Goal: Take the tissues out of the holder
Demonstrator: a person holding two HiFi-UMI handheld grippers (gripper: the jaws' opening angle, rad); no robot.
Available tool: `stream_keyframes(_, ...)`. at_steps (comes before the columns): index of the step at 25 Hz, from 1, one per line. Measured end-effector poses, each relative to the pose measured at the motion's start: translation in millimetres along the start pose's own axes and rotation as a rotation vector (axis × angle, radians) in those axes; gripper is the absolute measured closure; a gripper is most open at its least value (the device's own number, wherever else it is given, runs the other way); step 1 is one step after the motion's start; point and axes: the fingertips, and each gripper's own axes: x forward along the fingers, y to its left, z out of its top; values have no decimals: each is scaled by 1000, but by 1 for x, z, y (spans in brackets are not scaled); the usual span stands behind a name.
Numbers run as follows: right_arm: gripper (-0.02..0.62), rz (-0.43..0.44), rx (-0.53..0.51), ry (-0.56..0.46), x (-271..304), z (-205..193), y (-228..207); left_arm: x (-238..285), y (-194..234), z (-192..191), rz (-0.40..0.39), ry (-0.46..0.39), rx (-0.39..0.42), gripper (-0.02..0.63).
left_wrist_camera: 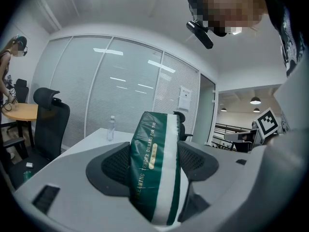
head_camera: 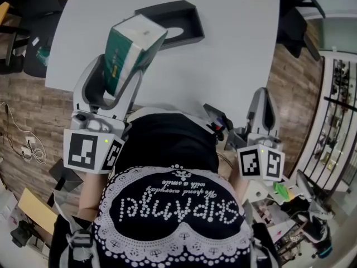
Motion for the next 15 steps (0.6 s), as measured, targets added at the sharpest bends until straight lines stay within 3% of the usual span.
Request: stream_keyframes(15,561,5,-4,-9,-6,-1,-3,4,-10,0,-25,3,-11,278)
